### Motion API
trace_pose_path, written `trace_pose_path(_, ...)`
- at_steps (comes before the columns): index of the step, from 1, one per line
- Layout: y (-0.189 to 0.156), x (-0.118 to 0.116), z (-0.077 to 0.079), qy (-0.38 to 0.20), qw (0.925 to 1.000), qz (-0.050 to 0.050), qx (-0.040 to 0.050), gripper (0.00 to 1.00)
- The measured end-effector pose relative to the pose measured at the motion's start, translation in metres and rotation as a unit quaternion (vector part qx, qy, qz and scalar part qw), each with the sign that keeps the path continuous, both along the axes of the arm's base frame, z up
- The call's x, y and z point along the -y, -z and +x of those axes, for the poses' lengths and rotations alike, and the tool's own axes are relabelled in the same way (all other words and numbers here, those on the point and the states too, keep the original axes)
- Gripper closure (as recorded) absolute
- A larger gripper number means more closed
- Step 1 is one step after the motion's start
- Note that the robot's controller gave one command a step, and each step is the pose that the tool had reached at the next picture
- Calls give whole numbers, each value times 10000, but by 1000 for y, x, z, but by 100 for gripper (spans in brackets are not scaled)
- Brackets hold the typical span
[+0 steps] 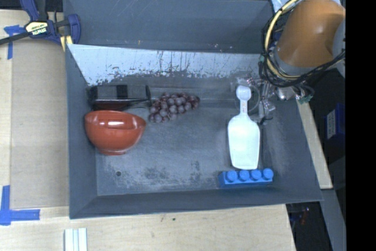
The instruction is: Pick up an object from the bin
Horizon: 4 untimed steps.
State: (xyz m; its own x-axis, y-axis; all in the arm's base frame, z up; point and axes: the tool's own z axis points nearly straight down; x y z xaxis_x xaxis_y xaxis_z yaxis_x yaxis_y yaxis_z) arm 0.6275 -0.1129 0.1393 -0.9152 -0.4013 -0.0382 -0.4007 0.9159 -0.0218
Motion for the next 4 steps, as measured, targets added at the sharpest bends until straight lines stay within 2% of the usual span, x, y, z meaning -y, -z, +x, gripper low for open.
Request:
trace_pose_path(1,21,2,-8,778,9968,51,-148,0)
trace_pose_path(2,17,-1,-4,214,9998,17,-11,0)
trace_pose_path(3,36,2,-3,852,9962,72,-159,100)
trace_pose_path(4,36,2,-3,853,9962,73,-158,100)
